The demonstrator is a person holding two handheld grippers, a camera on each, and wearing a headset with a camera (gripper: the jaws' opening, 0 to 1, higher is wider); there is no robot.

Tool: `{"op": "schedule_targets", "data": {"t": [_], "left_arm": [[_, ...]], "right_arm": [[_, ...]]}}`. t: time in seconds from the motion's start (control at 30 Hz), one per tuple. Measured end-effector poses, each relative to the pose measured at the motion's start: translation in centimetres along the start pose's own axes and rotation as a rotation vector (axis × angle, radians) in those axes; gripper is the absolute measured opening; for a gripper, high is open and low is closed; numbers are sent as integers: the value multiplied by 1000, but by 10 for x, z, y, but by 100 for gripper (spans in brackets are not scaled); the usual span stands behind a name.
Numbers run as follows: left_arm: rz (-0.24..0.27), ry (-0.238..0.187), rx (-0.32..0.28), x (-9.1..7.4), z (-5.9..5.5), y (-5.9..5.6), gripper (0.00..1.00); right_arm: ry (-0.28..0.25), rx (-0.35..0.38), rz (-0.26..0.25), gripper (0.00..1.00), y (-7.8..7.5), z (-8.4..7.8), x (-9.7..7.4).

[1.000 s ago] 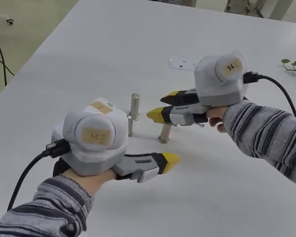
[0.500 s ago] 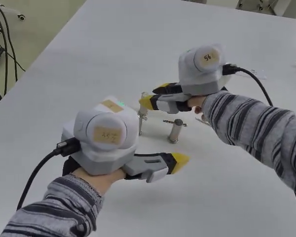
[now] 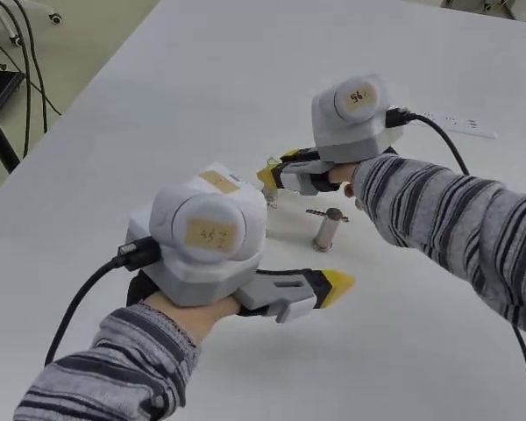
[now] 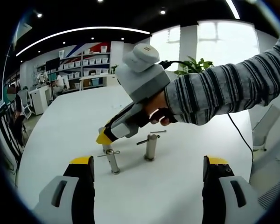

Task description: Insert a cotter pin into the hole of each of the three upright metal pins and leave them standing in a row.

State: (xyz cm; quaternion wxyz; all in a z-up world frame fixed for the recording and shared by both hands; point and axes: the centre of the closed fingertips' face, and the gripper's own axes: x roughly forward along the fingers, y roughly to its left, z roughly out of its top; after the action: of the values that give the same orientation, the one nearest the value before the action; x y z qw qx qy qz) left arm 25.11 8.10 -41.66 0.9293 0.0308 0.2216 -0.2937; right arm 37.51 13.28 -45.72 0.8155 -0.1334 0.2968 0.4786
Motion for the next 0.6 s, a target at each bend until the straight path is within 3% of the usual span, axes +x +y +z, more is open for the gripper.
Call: {"op": "schedule_targets", "data": {"t": [0.23,0.37,0.6], "left_arm": [[-1,6,6,0,-1,0,96],[-1,10,11,0,-2,0,96],[-10,10,14,0,-1,-2,96]], "right_arm": [[0,-30,-19,9,3,1,-3],[8,-7,-35,9,1,-1,-8],[22,-5,-69,9,-8,-11,-28]]}}
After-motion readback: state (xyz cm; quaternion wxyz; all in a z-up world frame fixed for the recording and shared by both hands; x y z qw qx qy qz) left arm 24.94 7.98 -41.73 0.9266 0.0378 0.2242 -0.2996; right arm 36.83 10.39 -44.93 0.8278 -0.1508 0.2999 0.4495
